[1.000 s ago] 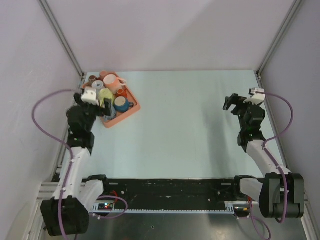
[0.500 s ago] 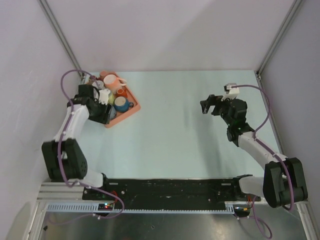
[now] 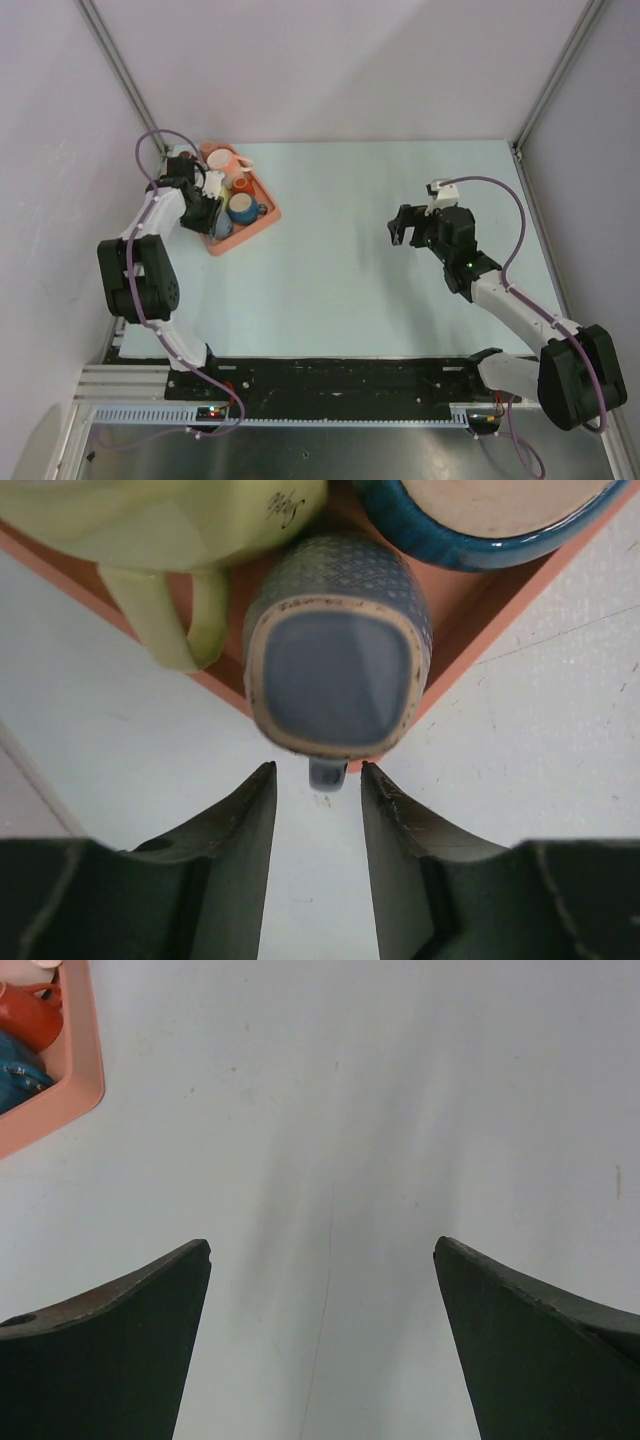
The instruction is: Turn the mug right side up
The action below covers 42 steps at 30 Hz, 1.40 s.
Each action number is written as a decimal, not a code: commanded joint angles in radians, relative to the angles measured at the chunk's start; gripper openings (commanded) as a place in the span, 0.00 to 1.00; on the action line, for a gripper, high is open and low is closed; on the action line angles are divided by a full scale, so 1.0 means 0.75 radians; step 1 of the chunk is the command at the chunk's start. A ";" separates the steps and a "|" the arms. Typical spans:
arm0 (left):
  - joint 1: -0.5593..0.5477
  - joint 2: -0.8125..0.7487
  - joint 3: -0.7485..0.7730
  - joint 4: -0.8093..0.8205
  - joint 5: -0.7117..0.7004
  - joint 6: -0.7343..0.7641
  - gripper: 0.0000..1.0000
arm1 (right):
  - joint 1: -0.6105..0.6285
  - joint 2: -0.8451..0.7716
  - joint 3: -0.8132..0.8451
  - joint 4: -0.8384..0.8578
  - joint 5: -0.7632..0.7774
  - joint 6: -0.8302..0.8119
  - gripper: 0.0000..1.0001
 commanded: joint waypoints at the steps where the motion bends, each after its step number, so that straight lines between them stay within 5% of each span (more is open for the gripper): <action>1: -0.007 0.037 0.056 0.024 0.008 0.046 0.43 | 0.017 -0.085 0.056 -0.079 0.122 -0.032 0.99; 7: -0.022 0.113 0.095 0.033 -0.009 0.031 0.41 | 0.021 -0.142 0.057 -0.136 0.159 -0.057 0.99; 11: -0.024 0.099 0.091 0.037 -0.002 -0.021 0.10 | 0.030 -0.184 0.057 -0.161 0.174 -0.053 0.99; 13: -0.022 0.054 0.082 0.035 0.002 -0.052 0.03 | 0.042 -0.210 0.057 -0.172 0.176 -0.054 0.99; 22: -0.019 -0.223 0.073 -0.001 0.034 -0.257 0.00 | 0.165 -0.244 0.121 -0.119 0.030 0.071 0.99; 29: -0.037 -0.455 0.088 -0.047 0.405 -0.367 0.00 | 0.340 0.121 0.460 -0.034 -0.260 0.311 0.99; 35: -0.132 -0.554 0.205 -0.107 0.750 -0.462 0.00 | 0.352 0.542 0.792 0.403 -0.685 0.880 0.99; 42: -0.238 -0.558 0.290 -0.114 0.896 -0.605 0.00 | 0.355 0.820 1.005 0.677 -0.793 1.328 1.00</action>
